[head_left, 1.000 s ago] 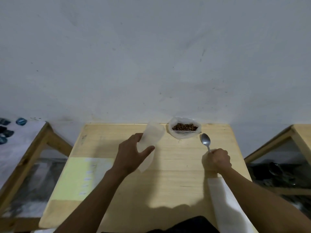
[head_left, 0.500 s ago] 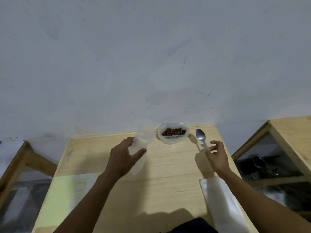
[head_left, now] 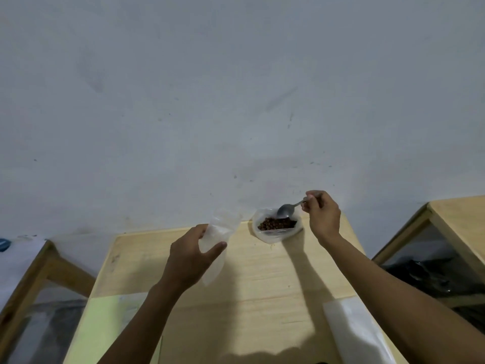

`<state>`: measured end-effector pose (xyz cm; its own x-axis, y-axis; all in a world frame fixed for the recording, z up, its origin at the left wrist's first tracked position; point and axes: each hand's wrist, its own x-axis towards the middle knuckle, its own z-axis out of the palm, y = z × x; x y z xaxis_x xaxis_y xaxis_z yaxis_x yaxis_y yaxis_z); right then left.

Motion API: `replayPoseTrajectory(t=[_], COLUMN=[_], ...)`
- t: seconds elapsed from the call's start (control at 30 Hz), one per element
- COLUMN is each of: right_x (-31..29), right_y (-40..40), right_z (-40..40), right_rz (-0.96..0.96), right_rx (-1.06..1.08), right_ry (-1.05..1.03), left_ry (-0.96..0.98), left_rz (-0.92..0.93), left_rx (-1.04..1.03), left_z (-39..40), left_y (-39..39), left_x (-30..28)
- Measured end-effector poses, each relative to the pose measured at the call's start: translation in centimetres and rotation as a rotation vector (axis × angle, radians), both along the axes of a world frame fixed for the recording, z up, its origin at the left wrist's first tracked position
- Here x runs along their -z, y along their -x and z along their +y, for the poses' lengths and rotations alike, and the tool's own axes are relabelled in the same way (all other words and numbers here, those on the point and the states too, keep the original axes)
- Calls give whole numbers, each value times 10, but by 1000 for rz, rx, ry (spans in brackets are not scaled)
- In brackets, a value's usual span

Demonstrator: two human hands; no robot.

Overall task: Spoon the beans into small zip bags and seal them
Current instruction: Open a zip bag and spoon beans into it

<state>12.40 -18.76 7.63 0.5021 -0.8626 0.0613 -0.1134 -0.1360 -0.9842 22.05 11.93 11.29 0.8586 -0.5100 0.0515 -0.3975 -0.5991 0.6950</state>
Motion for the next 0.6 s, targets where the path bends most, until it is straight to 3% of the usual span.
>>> replayPoseTrajectory(t=[0.2,0.4,0.6], right_x=[41,81,87], right_y=[-9,-14,-17], right_z=[7,24,16], right_rz=[217,350,275], right_rx=[-43,94,213], right_ry=[93,-208,-537], left_ry=[-40,-84,-99], left_rz=[-13,-49,-42], left_rx=[-41,-51,-59], left_z=[11,22,21], left_y=[-3,1,4], left_x=[-5,5,11])
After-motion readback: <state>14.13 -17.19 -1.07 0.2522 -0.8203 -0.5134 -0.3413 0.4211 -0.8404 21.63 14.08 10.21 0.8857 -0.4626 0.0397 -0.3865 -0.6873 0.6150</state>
